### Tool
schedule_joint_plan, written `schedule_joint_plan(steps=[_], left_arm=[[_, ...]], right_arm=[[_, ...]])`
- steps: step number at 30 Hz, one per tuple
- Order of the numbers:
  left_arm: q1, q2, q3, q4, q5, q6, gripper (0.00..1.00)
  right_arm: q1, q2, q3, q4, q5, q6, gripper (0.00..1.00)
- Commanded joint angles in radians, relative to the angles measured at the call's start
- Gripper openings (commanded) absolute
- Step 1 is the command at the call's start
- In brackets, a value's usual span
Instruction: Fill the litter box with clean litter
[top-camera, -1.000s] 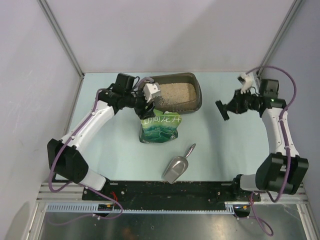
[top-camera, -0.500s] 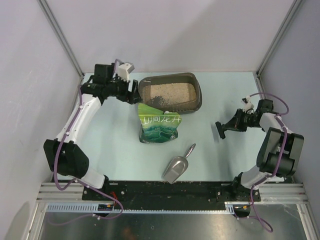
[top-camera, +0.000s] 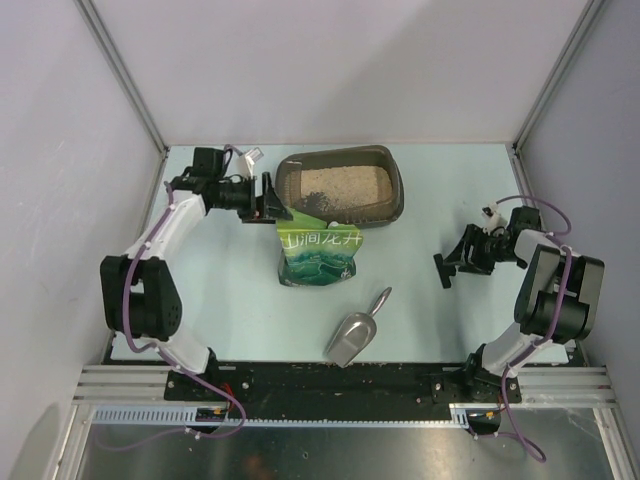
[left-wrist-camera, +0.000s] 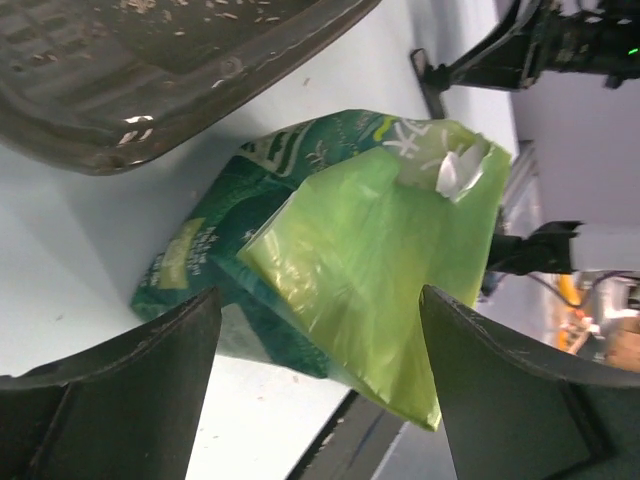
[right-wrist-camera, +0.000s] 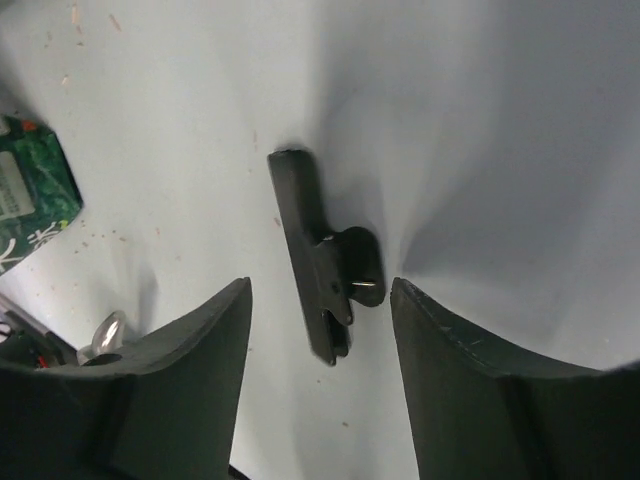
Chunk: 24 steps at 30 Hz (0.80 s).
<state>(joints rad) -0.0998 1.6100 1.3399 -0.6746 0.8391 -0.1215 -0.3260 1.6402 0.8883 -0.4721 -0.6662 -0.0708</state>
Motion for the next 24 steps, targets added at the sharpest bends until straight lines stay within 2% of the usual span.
schedule_joint_plan(steps=[1, 5, 7, 8, 9, 11, 16, 20, 24], left_arm=[[0.003, 0.031, -0.004, 0.084, 0.155, -0.139, 0.84], [0.003, 0.068, 0.005, 0.165, 0.225, -0.194, 0.76], [0.000, 0.093, 0.011, 0.190, 0.265, -0.214, 0.67], [-0.001, 0.100, 0.018, 0.210, 0.279, -0.214, 0.62], [-0.003, 0.106, 0.019, 0.219, 0.299, -0.216, 0.54], [-0.011, 0.122, 0.028, 0.239, 0.347, -0.216, 0.45], [-0.018, 0.120, 0.044, 0.253, 0.410, -0.185, 0.24], [-0.017, 0.082, 0.059, 0.256, 0.423, -0.121, 0.00], [-0.017, 0.039, 0.070, 0.257, 0.439, -0.072, 0.00]], right_arm=[[-0.010, -0.039, 0.000, 0.033, 0.060, -0.001, 0.65], [-0.007, -0.104, 0.027, 0.033, 0.050, -0.017, 0.77], [0.004, -0.140, 0.075, 0.017, 0.013, -0.017, 0.79], [0.033, -0.152, 0.099, 0.006, -0.033, -0.018, 0.86], [0.059, -0.164, 0.139, -0.006, -0.047, -0.018, 0.88], [0.120, -0.210, 0.179, -0.008, -0.076, -0.014, 0.88], [0.393, -0.238, 0.305, 0.029, -0.148, 0.005, 0.88], [0.514, -0.208, 0.351, 0.118, -0.161, 0.065, 0.88], [0.584, -0.123, 0.399, 0.211, -0.220, 0.094, 0.88]])
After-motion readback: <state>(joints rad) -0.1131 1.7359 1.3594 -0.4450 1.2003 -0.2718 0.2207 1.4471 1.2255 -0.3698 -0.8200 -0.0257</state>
